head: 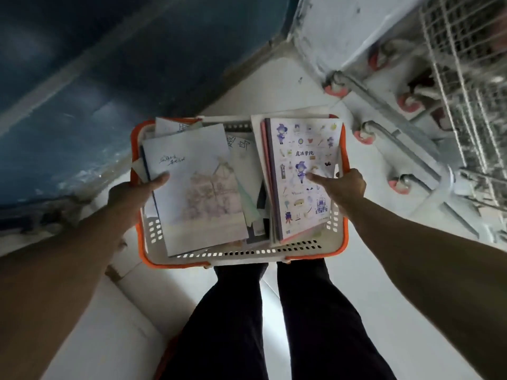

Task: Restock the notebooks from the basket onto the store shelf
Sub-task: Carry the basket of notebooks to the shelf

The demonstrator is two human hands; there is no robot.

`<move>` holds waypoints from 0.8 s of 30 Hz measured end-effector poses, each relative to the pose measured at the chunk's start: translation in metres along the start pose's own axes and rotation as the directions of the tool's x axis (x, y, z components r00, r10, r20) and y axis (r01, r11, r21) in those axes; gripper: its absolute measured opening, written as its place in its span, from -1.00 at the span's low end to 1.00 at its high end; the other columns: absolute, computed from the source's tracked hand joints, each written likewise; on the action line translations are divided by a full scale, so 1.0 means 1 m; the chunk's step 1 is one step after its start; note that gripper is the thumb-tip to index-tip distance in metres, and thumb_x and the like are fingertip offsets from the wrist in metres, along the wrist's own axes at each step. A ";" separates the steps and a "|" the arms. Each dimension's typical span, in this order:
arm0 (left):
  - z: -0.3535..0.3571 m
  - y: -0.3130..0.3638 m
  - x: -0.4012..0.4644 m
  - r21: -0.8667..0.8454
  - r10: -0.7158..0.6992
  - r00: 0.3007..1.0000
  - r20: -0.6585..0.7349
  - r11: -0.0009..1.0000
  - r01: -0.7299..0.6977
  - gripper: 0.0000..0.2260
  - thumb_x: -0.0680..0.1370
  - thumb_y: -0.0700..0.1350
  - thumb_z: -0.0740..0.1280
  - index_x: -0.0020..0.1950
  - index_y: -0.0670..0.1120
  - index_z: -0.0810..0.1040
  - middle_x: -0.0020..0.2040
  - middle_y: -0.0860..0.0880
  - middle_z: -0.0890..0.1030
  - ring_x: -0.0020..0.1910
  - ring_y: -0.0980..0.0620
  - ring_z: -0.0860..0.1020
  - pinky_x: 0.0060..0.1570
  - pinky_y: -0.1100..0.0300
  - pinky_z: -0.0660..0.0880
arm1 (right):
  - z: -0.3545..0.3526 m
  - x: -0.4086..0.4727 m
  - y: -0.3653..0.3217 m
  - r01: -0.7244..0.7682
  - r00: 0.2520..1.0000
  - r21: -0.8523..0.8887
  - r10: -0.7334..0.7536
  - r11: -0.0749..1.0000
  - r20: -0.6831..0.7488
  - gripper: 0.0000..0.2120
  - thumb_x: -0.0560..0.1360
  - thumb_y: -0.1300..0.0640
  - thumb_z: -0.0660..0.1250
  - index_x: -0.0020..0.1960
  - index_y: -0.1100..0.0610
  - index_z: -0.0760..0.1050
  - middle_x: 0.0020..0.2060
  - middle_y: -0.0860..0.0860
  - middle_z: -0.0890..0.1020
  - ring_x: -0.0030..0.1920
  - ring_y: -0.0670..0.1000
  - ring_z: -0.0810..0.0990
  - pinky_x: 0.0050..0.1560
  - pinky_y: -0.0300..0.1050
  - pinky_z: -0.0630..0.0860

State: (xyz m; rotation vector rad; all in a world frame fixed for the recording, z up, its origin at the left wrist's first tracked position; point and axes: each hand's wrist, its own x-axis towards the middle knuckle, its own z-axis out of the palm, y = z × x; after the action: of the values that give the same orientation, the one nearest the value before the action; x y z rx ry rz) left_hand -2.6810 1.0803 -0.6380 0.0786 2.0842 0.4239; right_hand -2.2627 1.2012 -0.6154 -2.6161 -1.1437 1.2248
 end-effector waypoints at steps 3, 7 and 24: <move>0.012 0.030 -0.040 0.062 0.118 0.989 0.090 0.990 -0.123 -0.19 -0.12 0.29 0.66 0.03 -0.05 0.65 -0.03 0.00 0.70 -0.08 -0.05 0.69 0.03 -0.04 0.60 | -0.047 -0.047 0.059 -0.137 0.988 0.092 0.143 0.986 -0.059 -0.20 0.06 -0.35 0.61 -0.02 0.21 0.45 -0.17 0.03 0.54 -0.15 0.03 0.53 -0.30 -0.10 0.55; 0.060 0.063 -0.121 0.256 0.232 0.949 0.212 0.924 -0.283 -0.38 0.05 0.23 0.65 0.00 -0.03 0.64 -0.02 0.03 0.68 -0.11 0.00 0.66 -0.02 0.11 0.58 | -0.100 -0.105 0.152 -0.323 0.930 0.272 0.357 0.907 -0.088 -0.16 0.05 -0.36 0.61 0.03 0.24 0.48 -0.13 0.06 0.58 -0.11 0.07 0.57 -0.34 -0.15 0.41; 0.471 -0.124 -0.532 0.603 0.284 0.745 0.604 0.449 -0.660 -0.45 0.04 0.14 0.69 -0.14 -0.16 0.69 -0.18 -0.16 0.71 -0.19 -0.15 0.69 -0.07 -0.16 0.62 | -0.312 -0.276 0.697 -0.548 0.636 0.747 0.768 0.376 0.080 -0.21 0.09 -0.33 0.62 0.04 0.24 0.54 -0.10 0.07 0.62 -0.01 0.11 0.61 -0.17 -0.10 0.53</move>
State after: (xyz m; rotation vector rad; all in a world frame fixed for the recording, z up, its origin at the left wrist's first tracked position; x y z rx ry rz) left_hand -1.9899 0.9709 -0.4633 1.2534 1.6054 -0.2432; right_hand -1.7445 0.6004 -0.4434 -2.4310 0.5306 0.9665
